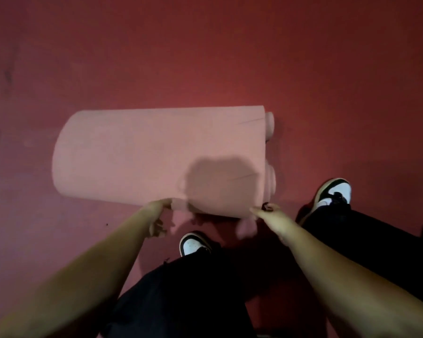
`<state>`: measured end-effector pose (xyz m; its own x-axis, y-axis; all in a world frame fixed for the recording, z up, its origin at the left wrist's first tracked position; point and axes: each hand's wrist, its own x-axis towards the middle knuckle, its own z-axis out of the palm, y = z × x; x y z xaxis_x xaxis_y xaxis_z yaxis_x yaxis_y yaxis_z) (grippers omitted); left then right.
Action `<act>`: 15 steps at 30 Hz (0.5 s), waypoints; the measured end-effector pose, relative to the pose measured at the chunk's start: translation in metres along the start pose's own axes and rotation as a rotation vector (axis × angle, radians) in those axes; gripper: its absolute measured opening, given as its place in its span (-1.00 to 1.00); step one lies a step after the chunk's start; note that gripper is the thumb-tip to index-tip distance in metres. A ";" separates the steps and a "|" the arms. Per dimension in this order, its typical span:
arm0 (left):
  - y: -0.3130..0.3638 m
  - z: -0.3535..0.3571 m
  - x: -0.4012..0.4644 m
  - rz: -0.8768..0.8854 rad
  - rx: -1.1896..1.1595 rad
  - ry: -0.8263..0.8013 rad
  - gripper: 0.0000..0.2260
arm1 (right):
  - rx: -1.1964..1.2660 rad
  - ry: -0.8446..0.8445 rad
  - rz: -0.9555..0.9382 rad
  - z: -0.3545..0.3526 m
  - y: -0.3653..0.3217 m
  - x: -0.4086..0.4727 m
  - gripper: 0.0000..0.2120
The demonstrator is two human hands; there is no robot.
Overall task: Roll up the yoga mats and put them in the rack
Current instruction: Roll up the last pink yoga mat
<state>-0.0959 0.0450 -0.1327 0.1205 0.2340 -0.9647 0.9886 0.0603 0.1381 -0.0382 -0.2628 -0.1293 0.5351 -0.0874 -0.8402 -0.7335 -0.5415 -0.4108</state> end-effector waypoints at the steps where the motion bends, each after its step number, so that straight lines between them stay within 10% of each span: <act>1: -0.004 0.002 0.012 -0.024 -0.112 -0.005 -0.68 | 0.005 -0.017 0.004 0.007 0.002 0.007 -0.61; 9: 0.010 0.011 0.023 0.096 -0.680 -0.026 -0.62 | 0.089 -0.124 -0.057 0.000 -0.024 0.027 -0.87; 15: 0.094 -0.011 -0.022 0.510 -0.840 0.063 -0.83 | 0.260 -0.064 -0.274 -0.058 -0.191 0.029 -0.87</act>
<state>-0.0071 0.0556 -0.0958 0.4858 0.4732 -0.7349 0.4307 0.6021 0.6723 0.1415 -0.2105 -0.0553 0.7047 0.0883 -0.7040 -0.6531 -0.3070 -0.6922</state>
